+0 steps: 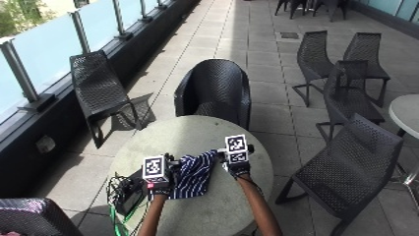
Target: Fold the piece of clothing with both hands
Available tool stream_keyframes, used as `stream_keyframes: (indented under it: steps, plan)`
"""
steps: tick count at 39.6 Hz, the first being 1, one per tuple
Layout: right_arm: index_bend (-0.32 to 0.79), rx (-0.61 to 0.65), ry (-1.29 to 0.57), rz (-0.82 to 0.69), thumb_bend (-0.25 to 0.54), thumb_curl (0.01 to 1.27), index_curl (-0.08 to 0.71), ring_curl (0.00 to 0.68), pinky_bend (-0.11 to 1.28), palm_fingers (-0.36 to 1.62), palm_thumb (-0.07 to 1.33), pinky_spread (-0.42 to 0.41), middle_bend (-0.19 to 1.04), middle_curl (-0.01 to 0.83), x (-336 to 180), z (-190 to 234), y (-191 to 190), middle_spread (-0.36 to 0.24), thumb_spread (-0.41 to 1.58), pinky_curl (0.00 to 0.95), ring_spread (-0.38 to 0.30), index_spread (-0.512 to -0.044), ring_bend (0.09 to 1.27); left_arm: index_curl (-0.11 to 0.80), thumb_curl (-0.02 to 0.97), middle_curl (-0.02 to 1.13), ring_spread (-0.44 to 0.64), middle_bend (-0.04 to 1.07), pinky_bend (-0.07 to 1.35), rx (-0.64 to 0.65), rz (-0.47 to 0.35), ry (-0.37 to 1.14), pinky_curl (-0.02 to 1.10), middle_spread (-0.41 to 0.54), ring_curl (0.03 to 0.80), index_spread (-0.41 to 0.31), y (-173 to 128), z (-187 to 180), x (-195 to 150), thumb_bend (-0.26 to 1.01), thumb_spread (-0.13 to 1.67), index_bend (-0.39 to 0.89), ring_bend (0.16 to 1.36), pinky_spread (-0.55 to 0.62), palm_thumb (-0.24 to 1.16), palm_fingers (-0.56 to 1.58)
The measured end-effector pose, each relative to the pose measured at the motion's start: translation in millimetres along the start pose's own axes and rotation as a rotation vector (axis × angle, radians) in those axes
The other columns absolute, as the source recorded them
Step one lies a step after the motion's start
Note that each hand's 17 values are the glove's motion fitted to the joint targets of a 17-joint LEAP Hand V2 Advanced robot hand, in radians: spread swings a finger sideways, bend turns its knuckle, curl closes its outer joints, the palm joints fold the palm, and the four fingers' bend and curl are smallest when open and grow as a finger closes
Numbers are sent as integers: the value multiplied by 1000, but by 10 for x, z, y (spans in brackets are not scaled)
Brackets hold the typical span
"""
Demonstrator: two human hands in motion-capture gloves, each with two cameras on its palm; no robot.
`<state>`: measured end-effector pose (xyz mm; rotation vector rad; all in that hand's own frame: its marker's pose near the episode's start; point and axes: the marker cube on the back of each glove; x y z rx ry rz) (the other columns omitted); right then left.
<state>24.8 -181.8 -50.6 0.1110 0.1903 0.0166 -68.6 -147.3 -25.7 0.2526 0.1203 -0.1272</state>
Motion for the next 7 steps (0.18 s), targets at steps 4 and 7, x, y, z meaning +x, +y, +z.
stream_keyframes:
  steps: [4, 7]
  plan:
    - [162, 32, -60, 40, 47, 435, 293, 319, 554, 462, 746, 138, 190, 400, 99, -37, 62, -120, 1305, 337, -43, -360, 352, 368, 343, 313, 72, 158, 357, -43, 10, -12, 308, -67, 325, -135, 64, -36, 79, 161, 1544, 161, 539, 434, 666, 494]
    - [164, 49, -91, 50, 32, 423, 299, 315, 528, 441, 730, 155, 181, 395, 130, -17, 73, -114, 1327, 329, -35, -361, 337, 370, 345, 312, 78, 158, 361, -51, 4, 0, 307, -67, 323, -135, 78, -18, 121, 159, 1544, 163, 533, 434, 665, 490]
